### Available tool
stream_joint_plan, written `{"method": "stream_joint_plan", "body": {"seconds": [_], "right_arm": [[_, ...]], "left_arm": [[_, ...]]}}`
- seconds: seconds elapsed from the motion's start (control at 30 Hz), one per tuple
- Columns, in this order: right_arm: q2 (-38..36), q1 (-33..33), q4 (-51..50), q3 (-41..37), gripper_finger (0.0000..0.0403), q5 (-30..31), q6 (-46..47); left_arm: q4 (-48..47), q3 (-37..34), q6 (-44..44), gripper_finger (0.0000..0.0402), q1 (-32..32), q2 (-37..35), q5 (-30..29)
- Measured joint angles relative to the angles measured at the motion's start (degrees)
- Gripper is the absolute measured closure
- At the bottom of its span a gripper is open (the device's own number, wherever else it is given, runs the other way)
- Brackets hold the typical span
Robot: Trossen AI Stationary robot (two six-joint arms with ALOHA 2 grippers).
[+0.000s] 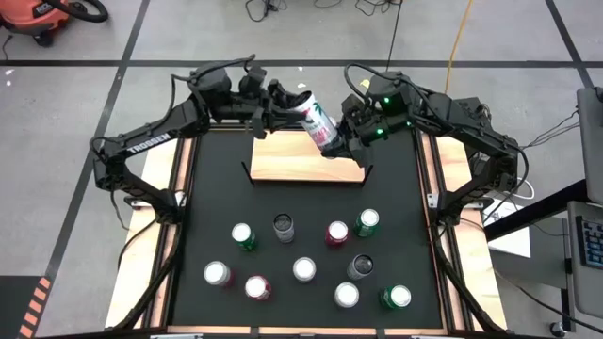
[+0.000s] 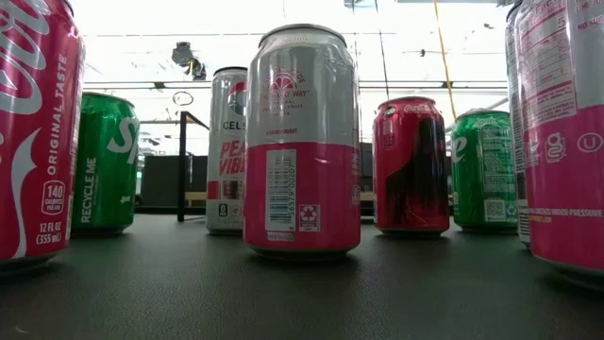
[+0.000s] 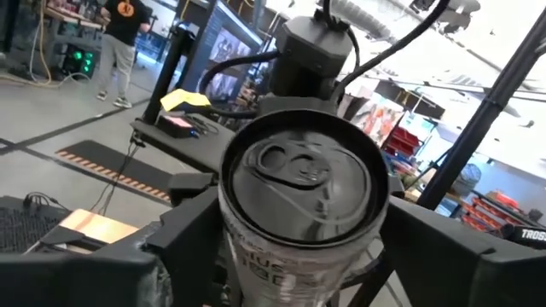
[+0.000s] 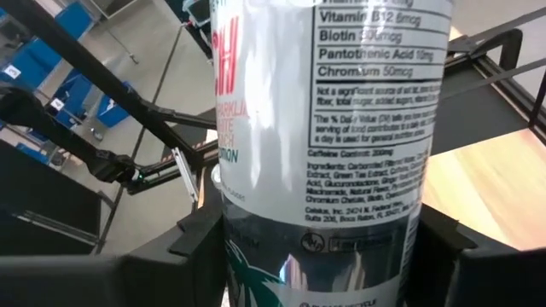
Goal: Place canned beverage on shelf
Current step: Put the top right white soda can on the shelf
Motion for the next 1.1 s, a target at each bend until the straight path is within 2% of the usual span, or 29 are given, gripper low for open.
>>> {"method": "stream_joint_plan", "body": {"seconds": [0.17, 0.5, 0.6, 0.83, 1.1], "right_arm": [[-0.02, 0.02, -0.01, 0.00, 0.0175, 0.74, 0.22], [-0.02, 0.02, -0.14, 0.02, 0.0175, 1.13, 0.02], [-0.04, 0.02, -0.13, 0.02, 0.0175, 1.15, -0.04], [-0.04, -0.02, -0.69, 0.02, 0.0175, 2.18, -0.21], [-0.04, 0.00, -0.76, 0.02, 0.0175, 2.60, -0.08]], "left_arm": [[0.05, -0.01, 0.27, 0.0138, -0.07, 0.01, 0.28], [0.34, -0.01, 0.18, 0.0143, -0.24, 0.01, -0.67], [0.58, 0.00, -0.93, 0.0130, -0.52, 0.01, -1.91], [2.11, -0.01, -1.98, 0.0073, -0.50, -0.14, -4.74], [1.58, -0.01, -1.54, 0.0090, -0.33, -0.23, -4.24]]}}
